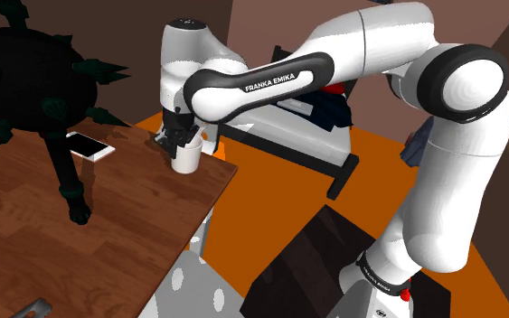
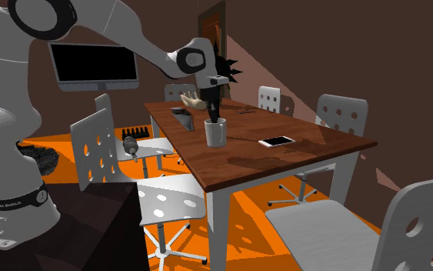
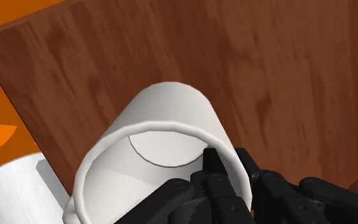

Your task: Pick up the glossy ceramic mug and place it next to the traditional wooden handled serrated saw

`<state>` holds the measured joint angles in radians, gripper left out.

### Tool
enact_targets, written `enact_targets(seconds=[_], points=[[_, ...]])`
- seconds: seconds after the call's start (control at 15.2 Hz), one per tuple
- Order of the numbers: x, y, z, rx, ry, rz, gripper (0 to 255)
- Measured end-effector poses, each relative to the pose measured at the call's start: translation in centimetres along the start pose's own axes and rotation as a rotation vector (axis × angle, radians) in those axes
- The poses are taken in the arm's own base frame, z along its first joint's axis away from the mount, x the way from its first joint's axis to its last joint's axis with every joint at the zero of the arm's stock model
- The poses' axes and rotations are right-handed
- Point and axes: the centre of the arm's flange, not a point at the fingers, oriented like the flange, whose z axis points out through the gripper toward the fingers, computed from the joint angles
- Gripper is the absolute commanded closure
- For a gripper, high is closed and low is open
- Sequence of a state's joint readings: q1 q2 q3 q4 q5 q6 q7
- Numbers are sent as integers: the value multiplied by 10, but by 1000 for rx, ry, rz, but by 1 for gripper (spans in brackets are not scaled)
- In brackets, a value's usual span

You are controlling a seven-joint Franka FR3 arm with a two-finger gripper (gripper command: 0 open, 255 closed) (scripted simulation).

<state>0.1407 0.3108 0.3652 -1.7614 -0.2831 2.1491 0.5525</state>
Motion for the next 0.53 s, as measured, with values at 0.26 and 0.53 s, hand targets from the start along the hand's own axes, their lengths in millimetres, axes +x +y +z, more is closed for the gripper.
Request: enact_targets(seconds=[0.26, 0.53], points=[[3, 1, -22, 0, 0, 0, 255], [6, 1, -42, 0, 0, 0, 255]])
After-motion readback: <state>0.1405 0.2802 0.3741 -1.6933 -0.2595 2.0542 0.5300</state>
